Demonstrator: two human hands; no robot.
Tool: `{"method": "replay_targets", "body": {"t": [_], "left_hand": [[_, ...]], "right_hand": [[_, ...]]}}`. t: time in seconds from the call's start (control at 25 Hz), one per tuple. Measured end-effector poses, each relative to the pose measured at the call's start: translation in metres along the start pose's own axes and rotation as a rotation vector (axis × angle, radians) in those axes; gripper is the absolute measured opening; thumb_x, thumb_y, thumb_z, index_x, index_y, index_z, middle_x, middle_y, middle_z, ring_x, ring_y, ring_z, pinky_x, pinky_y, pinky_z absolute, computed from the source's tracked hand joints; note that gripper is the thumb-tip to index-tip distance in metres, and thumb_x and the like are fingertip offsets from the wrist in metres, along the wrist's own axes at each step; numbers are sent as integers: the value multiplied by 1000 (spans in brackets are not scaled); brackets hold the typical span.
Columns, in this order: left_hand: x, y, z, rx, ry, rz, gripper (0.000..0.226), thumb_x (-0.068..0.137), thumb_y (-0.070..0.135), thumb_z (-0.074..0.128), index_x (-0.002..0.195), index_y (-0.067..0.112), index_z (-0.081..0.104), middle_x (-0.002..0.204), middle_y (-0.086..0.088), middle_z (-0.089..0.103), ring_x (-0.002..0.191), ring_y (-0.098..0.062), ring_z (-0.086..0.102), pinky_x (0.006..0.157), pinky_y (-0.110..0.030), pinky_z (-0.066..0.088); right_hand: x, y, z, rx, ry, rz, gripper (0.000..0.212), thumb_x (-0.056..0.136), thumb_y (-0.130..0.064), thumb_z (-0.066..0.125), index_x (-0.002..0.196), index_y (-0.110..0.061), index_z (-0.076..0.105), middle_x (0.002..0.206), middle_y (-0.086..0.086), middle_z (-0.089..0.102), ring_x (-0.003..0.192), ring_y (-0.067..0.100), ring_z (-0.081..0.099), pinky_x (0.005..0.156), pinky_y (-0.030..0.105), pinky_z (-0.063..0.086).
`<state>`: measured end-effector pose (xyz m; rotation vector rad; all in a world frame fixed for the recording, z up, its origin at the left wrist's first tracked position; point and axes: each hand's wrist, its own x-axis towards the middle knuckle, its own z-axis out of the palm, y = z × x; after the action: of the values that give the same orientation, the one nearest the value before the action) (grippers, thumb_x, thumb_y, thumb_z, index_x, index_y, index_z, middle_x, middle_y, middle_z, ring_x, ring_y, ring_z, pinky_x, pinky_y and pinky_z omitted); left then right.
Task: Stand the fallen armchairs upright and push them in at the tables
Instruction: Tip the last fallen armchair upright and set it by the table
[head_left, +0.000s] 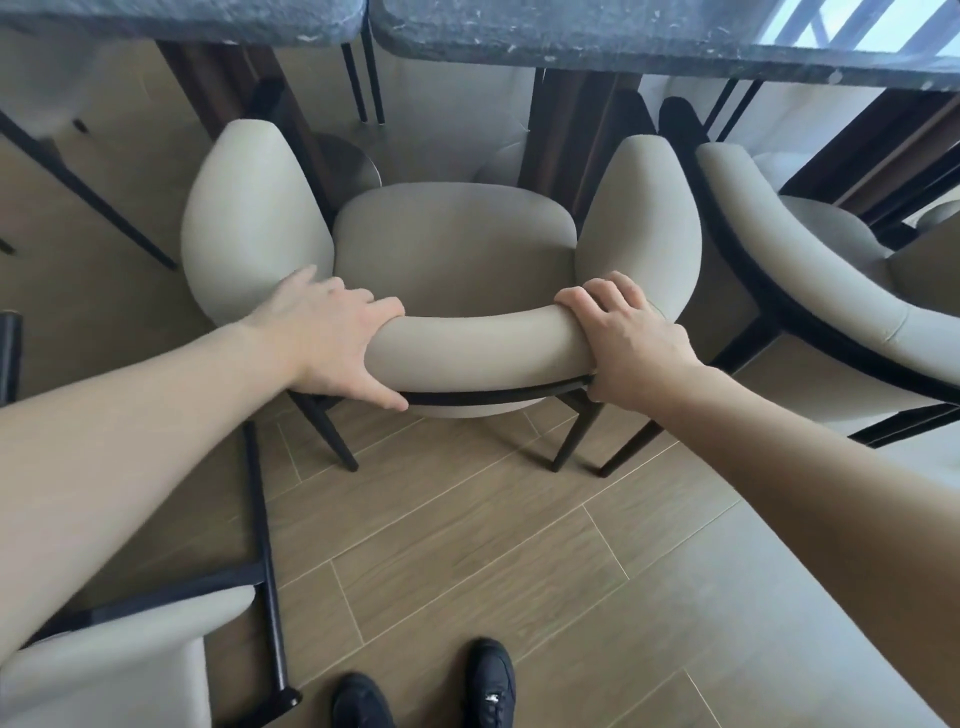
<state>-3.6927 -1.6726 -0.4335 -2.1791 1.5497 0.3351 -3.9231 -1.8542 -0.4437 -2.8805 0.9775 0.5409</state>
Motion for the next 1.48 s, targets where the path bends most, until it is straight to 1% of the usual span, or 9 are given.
{"method": "replay_targets", "body": {"t": [0.08,0.16,0.24,0.36,0.48,0.6,0.96,1.24,1.48], "left_hand": [[-20,11,9,-44,35,-101,96,67,94,42,145,40,30,146,6,49,135,-26,43,106,-51,35],[-46,18,11,-255,84,-179,75,86,64,58,150,38,30,157,6,37,146,-22,30,106,-49,39],[-76,15,2,-657,177,-251,50,94,33,59,142,37,47,152,12,45,140,-15,39,101,-39,43],[-132,19,-25,-1304,455,-370,36,96,10,56,125,31,65,132,14,64,128,-7,56,103,-22,45],[-202,22,-52,-1601,822,-466,32,99,5,52,121,21,69,123,12,71,121,0,61,103,-17,47],[-261,12,-66,-1795,996,-661,28,101,20,52,122,27,69,126,15,69,123,-1,61,108,-30,47],[-420,-20,-50,-1833,1253,-959,33,103,26,45,128,29,67,132,16,66,123,1,60,109,-32,45],[-577,-16,13,-1781,1475,-1094,35,101,20,42,123,28,69,131,14,68,122,-2,62,110,-36,46],[-691,-11,63,-1667,1500,-1115,35,100,28,46,125,23,69,128,16,69,122,-3,62,106,-31,47]], "right_hand": [[-1,-24,-20,-35,-174,111,83,73,-23,78,142,-23,32,138,5,36,137,28,27,74,44,52],[-3,-53,-47,80,-203,98,53,77,-22,73,123,-14,47,116,7,48,116,29,47,66,35,44],[-14,-82,-77,364,-145,-24,44,83,-29,70,122,-14,57,115,4,57,105,24,55,73,32,44],[-48,-115,-125,784,24,-139,49,86,-37,67,133,-24,59,130,-5,61,110,12,57,89,27,44],[-96,-153,-162,1226,143,-211,39,92,-35,62,129,-27,64,125,-13,66,110,-3,60,90,13,46],[-142,-203,-189,1433,43,-345,36,98,-34,56,133,-27,62,127,-14,65,107,-15,58,94,14,47],[-241,-329,-216,1346,-135,-581,33,99,-31,54,132,-28,62,126,-19,65,107,-19,56,101,28,49],[-354,-417,-194,1229,-245,-716,30,98,-26,55,127,-27,64,122,-17,66,103,-19,57,82,4,46],[-445,-499,-178,1222,-268,-793,27,98,-26,56,123,-27,65,114,-22,66,100,-16,59,95,27,51]]}}
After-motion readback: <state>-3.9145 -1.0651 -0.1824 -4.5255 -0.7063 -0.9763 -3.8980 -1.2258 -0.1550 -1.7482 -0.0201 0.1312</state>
